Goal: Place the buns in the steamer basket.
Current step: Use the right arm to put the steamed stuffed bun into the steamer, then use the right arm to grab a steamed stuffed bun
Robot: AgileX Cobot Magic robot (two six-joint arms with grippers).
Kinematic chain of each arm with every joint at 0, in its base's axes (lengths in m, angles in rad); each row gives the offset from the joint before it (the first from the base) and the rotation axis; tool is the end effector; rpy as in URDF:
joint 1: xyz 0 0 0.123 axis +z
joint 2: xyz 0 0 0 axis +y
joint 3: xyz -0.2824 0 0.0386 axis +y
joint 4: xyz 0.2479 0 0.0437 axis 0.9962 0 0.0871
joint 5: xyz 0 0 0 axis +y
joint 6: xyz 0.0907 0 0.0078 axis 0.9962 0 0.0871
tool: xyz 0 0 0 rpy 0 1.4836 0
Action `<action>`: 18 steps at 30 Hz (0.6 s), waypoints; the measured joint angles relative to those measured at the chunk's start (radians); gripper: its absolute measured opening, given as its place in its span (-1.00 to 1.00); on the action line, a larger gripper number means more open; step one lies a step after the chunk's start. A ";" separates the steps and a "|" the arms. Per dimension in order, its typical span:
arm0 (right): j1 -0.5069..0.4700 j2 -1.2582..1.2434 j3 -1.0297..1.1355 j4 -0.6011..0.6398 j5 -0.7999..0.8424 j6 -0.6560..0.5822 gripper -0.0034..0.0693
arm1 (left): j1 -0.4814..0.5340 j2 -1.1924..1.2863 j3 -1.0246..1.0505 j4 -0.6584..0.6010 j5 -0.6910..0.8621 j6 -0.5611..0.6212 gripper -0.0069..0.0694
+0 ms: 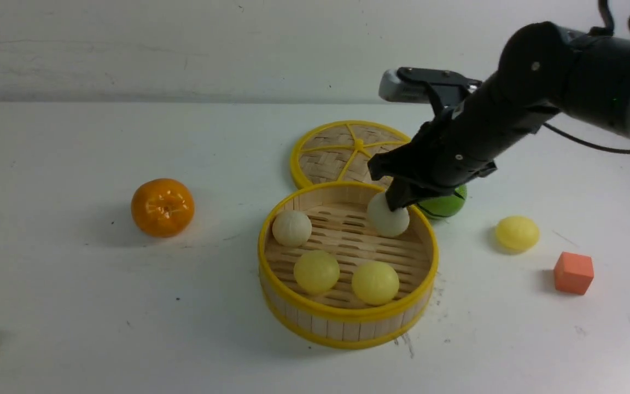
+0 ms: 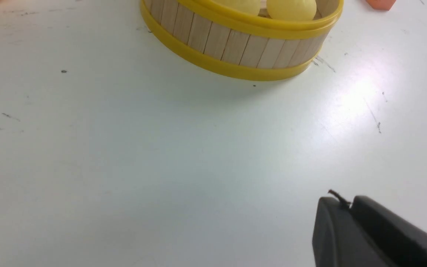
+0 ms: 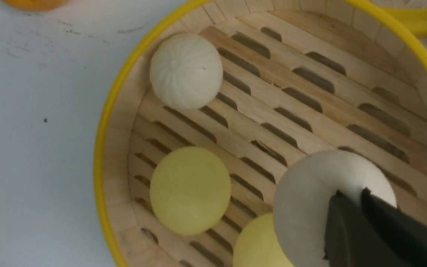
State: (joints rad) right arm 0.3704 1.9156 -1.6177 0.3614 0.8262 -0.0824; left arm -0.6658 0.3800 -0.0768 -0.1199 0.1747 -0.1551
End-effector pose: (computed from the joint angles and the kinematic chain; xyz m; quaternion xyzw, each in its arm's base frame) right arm 0.3911 0.1773 0.2705 -0.1325 0.9432 0.1952 0.2339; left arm 0.0663 -0.0545 0.1966 0.1677 0.8134 -0.2597 0.4927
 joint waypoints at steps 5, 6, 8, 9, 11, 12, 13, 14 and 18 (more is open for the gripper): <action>-0.002 0.151 -0.098 -0.004 -0.005 0.035 -0.79 | 0.000 0.000 0.000 0.000 0.000 0.000 -0.67; -0.002 0.168 -0.101 -0.004 -0.006 0.042 -0.74 | 0.000 0.000 0.000 0.000 0.000 0.000 -0.67; -0.002 0.181 -0.102 -0.004 -0.006 0.046 -0.68 | 0.000 0.000 0.000 0.000 0.000 0.000 -0.67; -0.002 0.194 -0.102 -0.004 -0.004 0.048 -0.55 | 0.000 0.000 0.000 0.000 0.000 0.000 -0.67; -0.002 0.200 -0.102 -0.004 -0.004 0.049 -0.40 | 0.000 0.000 0.000 0.000 0.000 0.000 -0.67; -0.002 0.199 -0.111 -0.004 -0.001 0.050 -0.17 | 0.000 0.000 0.000 0.000 0.000 0.000 -0.67; -0.002 0.196 -0.118 -0.004 0.002 0.050 -0.04 | 0.000 0.000 0.000 0.000 0.000 0.000 -0.67; -0.002 0.190 -0.126 -0.004 0.006 0.051 0.04 | 0.000 0.000 0.000 0.000 0.000 0.000 -0.67; -0.002 0.127 -0.190 -0.071 0.092 0.052 0.42 | 0.000 0.000 0.000 0.000 0.000 0.000 -0.67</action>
State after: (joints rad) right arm 0.3686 2.0425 -1.8080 0.2903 0.9185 -0.0300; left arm -0.6658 0.3800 -0.0768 -0.1199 0.1747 -0.1551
